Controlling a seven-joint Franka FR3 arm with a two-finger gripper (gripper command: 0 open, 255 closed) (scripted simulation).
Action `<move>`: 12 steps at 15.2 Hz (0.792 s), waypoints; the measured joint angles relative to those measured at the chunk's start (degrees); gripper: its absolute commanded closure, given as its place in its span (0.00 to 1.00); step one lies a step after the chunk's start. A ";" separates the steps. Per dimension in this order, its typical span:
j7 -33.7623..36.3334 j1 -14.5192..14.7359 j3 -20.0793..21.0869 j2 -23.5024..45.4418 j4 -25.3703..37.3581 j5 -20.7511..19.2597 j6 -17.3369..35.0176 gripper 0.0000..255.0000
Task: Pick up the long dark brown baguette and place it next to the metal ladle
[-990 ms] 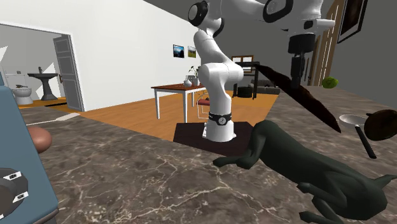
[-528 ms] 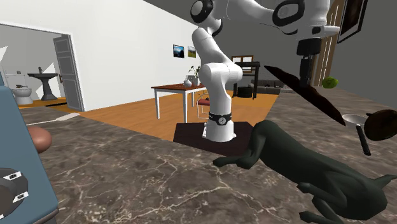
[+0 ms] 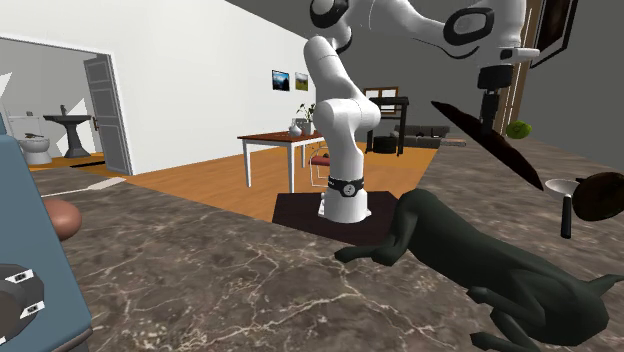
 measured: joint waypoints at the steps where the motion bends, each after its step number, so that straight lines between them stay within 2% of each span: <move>1: 1.46 -0.16 1.55 1.57 1.05 0.06 0.72 1.00; 4: 5.47 -0.23 5.28 4.60 4.08 0.22 1.30 1.00; 12: 6.76 -0.63 8.30 7.69 0.58 0.60 7.93 1.00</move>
